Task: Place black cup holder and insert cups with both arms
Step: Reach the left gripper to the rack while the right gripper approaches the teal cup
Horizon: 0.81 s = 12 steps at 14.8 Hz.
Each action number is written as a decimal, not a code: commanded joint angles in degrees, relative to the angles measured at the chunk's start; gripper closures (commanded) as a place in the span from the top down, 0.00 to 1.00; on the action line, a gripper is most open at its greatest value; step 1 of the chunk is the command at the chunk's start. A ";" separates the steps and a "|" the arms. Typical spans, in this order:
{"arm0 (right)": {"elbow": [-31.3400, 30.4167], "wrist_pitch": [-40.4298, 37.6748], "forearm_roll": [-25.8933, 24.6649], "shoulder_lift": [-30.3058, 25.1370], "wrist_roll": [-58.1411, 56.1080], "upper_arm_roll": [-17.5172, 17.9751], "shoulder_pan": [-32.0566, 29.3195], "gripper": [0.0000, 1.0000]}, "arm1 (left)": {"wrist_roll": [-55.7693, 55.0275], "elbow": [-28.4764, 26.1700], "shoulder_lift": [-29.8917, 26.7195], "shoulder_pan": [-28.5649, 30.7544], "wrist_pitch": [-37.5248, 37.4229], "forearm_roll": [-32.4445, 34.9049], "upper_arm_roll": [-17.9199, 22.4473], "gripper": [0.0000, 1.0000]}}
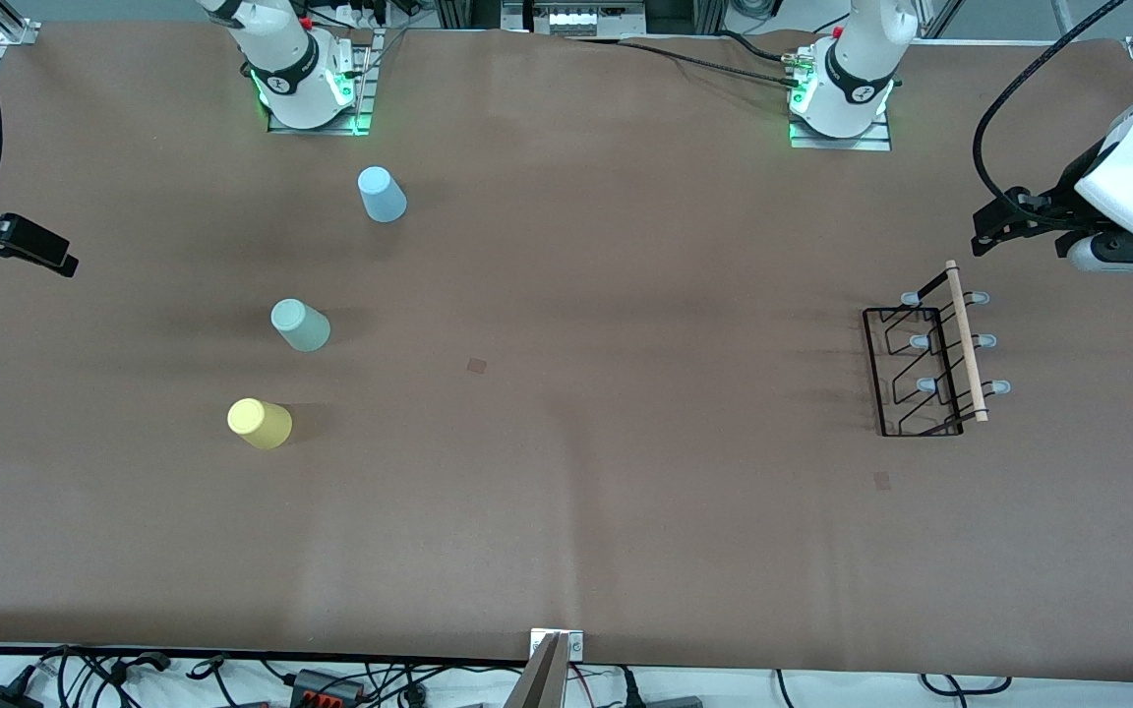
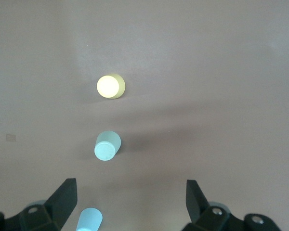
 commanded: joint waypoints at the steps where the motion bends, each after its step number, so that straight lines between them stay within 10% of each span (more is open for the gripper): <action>1: 1.20 -1.12 0.86 0.38 0.73 0.06 0.10 1.00 | 0.09 -0.52 -0.43 0.83 0.37 -0.10 -0.76 1.00; 12: -1.34 -5.77 0.94 0.82 -0.40 0.67 3.00 1.00 | -0.44 5.35 5.87 0.65 -6.29 -0.19 -0.40 1.00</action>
